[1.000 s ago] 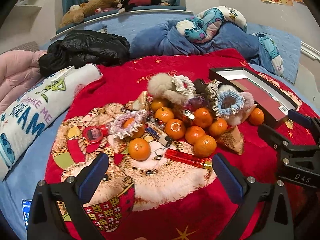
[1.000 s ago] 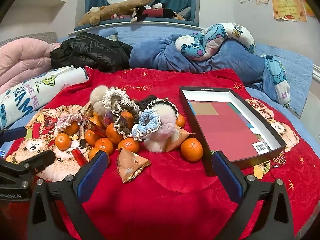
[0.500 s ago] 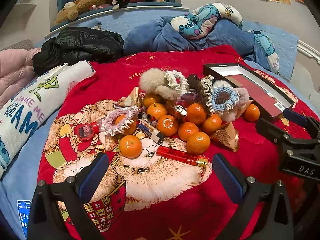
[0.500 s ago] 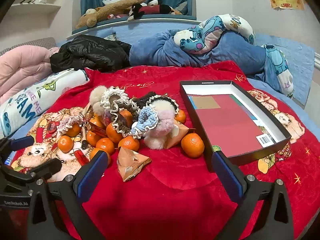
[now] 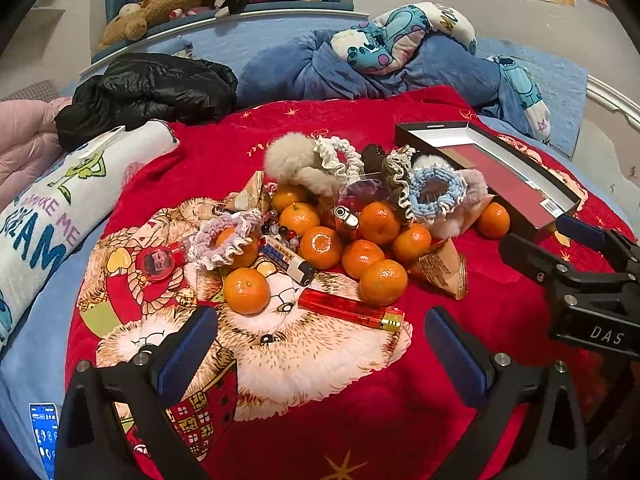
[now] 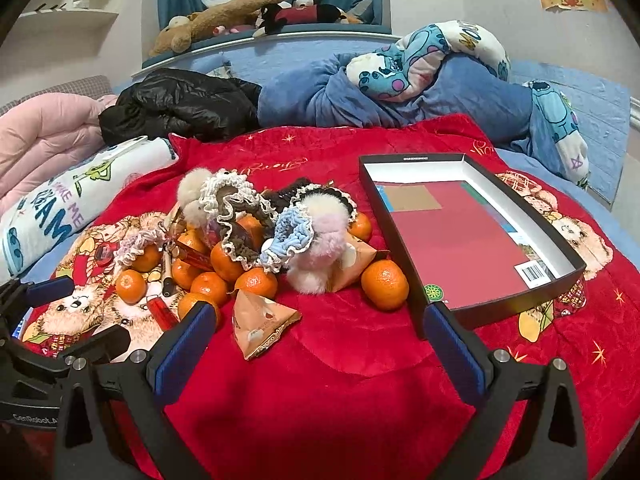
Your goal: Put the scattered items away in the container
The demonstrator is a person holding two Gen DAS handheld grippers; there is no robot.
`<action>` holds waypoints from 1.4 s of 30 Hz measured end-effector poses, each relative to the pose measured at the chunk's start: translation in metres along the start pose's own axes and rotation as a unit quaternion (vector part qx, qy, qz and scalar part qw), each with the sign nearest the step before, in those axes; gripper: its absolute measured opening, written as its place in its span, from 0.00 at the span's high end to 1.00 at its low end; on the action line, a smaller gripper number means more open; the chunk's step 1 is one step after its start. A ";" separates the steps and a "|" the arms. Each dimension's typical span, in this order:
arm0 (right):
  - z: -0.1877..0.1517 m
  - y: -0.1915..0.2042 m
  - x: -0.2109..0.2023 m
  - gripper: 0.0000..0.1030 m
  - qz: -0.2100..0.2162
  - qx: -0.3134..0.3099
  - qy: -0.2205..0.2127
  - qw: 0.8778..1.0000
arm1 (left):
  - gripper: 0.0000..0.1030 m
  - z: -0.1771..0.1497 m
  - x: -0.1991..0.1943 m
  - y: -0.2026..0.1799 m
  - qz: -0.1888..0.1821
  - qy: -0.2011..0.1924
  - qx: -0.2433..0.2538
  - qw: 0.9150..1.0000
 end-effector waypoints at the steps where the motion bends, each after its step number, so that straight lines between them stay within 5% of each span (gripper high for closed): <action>1: 0.000 0.001 0.000 0.00 0.000 -0.001 0.000 1.000 | 0.00 0.000 0.001 0.000 0.001 0.001 0.000 1.000; 42: -0.002 -0.016 0.005 0.00 -0.003 0.007 0.007 1.000 | 0.00 -0.001 0.022 -0.028 -0.015 0.030 0.028 0.999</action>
Point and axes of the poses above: each gripper's, at about its wrist camera, not at the fingertips, and x roughly the way its jaws point, y to its left, z to its top, the point moved 1 cm from there along x, roughly the way its jaws point, and after that the axes turned 7 degrees about -z, right-handed, at the moved point
